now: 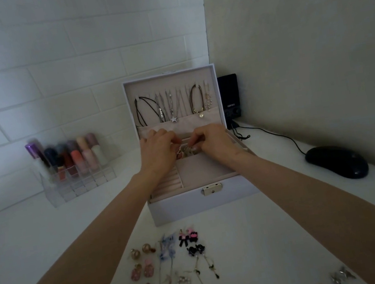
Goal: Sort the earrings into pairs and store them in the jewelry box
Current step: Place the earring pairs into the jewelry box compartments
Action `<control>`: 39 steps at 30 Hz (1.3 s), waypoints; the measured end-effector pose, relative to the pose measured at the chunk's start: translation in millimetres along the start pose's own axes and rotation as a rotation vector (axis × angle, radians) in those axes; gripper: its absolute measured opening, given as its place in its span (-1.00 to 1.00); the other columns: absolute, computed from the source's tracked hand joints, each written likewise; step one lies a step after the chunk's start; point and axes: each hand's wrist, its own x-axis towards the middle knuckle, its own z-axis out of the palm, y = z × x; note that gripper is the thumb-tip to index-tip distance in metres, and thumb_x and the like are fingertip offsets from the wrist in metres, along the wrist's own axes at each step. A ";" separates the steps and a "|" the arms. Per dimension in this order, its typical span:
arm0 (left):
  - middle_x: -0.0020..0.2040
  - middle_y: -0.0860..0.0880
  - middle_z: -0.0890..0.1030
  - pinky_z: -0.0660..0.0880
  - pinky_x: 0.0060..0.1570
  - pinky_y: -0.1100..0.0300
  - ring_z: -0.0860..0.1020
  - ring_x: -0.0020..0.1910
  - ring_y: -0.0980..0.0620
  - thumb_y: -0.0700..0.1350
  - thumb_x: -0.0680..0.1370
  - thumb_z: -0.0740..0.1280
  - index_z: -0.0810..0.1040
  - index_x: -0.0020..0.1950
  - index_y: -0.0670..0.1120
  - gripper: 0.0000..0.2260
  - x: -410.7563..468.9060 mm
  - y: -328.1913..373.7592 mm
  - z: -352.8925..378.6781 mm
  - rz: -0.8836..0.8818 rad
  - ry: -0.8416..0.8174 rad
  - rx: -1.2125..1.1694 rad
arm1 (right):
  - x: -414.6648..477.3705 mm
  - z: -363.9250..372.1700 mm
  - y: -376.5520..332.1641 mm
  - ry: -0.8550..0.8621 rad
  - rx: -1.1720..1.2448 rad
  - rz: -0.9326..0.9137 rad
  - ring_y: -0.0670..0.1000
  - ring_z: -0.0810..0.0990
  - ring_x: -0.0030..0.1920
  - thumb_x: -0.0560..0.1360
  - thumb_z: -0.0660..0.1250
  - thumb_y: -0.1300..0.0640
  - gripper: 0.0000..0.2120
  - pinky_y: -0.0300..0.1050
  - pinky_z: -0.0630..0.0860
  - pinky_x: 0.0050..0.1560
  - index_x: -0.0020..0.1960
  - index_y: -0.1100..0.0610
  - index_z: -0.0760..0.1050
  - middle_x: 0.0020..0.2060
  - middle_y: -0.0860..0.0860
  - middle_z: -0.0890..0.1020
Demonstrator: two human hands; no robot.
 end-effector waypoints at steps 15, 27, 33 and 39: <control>0.07 -0.06 0.55 0.24 0.04 0.07 0.38 0.12 -0.11 -0.20 0.51 0.22 0.60 0.08 0.01 -0.76 -4.4 1.4 2.5 0.021 -0.039 0.044 | 0.4 4.0 1.1 -0.037 -0.231 -0.044 0.10 0.61 -0.02 0.39 0.27 0.41 -0.77 0.00 0.53 0.02 -0.10 0.21 0.64 -0.10 0.12 0.68; 0.06 -0.02 0.54 0.20 -0.01 0.09 0.38 0.09 -0.08 -0.24 0.47 0.21 0.58 0.15 0.05 -0.66 -5.8 2.9 5.6 0.125 -0.041 0.077 | 3.4 -9.8 14.3 0.038 -0.270 0.094 0.11 0.56 0.07 0.44 0.24 0.36 -0.71 -0.10 0.49 0.06 0.02 0.14 0.65 0.03 0.14 0.62; 0.11 0.01 0.53 0.18 0.00 0.09 0.36 0.11 -0.07 -0.20 0.53 0.18 0.55 0.21 0.10 -0.66 -6.3 2.8 5.7 0.164 -0.092 0.119 | 0.2 -5.4 10.0 -0.008 -0.284 0.085 0.07 0.61 0.01 0.41 0.28 0.34 -0.72 -0.15 0.50 0.07 -0.01 0.11 0.67 -0.04 0.08 0.68; 0.11 0.02 0.53 0.20 0.02 0.08 0.35 0.12 -0.06 -0.20 0.53 0.18 0.57 0.18 0.10 -0.67 -6.6 3.2 5.4 0.160 -0.094 0.116 | -0.7 -7.8 9.6 -0.010 -0.271 0.085 0.04 0.61 -0.03 0.44 0.27 0.35 -0.74 -0.23 0.46 -0.05 -0.01 0.13 0.66 -0.06 0.08 0.69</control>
